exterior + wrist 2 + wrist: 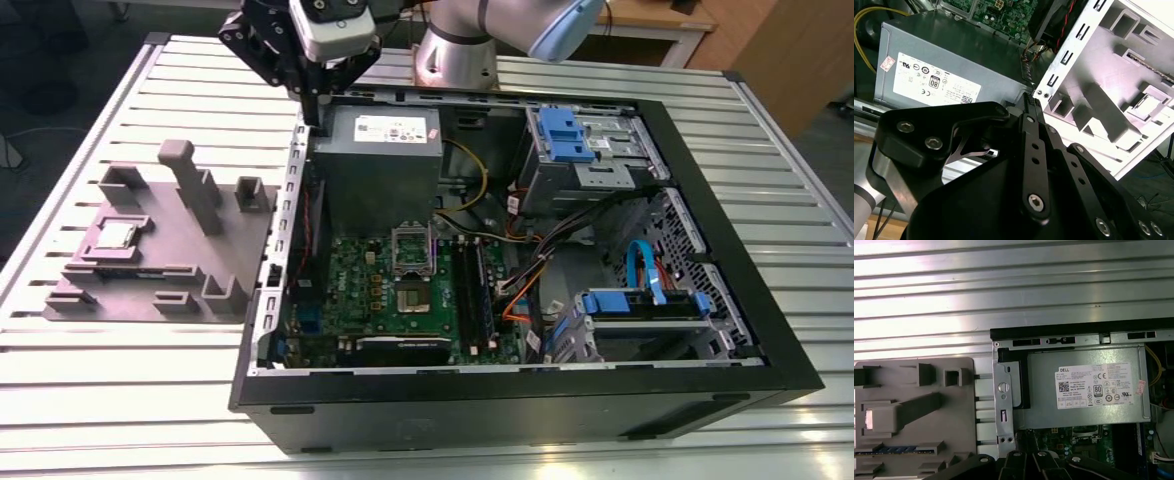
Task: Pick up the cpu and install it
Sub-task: 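Reach for the cpu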
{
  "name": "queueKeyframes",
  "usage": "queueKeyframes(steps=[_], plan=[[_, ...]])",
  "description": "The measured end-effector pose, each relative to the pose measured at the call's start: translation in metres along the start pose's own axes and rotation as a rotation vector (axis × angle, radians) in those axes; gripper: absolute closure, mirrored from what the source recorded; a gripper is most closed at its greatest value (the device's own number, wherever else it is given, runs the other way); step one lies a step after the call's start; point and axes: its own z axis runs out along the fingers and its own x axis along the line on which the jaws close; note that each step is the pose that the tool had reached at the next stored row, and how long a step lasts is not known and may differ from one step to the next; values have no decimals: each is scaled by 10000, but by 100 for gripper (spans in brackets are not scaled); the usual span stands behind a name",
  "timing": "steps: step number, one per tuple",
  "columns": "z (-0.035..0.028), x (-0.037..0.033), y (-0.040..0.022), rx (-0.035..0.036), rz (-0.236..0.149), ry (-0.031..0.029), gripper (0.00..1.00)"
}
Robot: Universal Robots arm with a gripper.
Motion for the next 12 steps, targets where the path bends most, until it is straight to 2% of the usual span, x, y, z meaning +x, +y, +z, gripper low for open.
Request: queueKeyframes(steps=[1,12], plan=[[14,14,-2,2,1,41,89],[16,43,-4,2,2,41,89]])
